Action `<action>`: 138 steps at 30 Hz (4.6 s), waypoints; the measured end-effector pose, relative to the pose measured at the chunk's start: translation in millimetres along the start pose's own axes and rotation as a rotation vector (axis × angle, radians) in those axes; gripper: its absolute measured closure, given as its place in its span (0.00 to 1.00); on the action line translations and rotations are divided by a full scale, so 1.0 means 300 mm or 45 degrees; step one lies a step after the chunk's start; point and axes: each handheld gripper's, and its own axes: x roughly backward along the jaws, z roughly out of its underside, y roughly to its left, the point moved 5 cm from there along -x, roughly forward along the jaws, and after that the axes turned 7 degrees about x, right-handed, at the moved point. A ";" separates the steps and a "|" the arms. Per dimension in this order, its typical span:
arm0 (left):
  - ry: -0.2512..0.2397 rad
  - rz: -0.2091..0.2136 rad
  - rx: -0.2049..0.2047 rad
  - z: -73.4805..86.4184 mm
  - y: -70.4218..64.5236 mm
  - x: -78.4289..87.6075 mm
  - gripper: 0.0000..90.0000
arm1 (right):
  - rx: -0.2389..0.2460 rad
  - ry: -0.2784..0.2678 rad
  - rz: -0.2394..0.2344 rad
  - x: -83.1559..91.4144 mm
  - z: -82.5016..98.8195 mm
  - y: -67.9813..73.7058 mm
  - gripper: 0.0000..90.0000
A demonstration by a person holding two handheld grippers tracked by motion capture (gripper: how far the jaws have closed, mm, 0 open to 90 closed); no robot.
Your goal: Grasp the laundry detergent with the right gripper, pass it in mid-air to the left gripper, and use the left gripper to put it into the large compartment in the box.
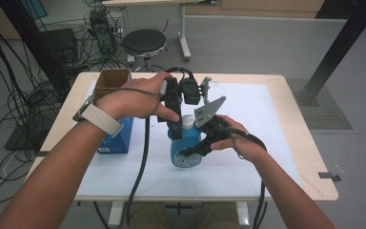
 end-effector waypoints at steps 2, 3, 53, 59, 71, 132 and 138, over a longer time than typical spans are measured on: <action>-0.010 0.002 0.003 -0.006 0.003 0.000 0.09 | 0.000 -0.003 -0.005 -0.003 -0.001 0.000 0.48; -0.010 0.002 0.002 -0.007 0.004 0.000 0.09 | -0.001 0.002 -0.007 -0.004 -0.001 0.000 0.48; -0.041 0.016 0.021 -0.026 0.009 -0.007 0.09 | -0.011 -0.008 -0.008 -0.003 -0.010 0.002 0.48; -0.045 0.014 0.024 -0.023 0.007 -0.006 0.09 | -0.015 -0.006 -0.012 -0.004 -0.010 0.004 0.48; -0.044 0.015 0.026 -0.020 0.007 -0.003 0.09 | -0.015 -0.003 -0.011 -0.005 -0.013 0.004 0.48; -0.053 0.014 0.035 -0.012 0.008 0.001 0.09 | -0.019 -0.002 -0.022 -0.005 -0.019 0.004 0.48; -0.055 0.015 0.036 -0.015 0.006 0.000 0.09 | -0.017 -0.001 -0.020 -0.002 -0.017 0.003 0.48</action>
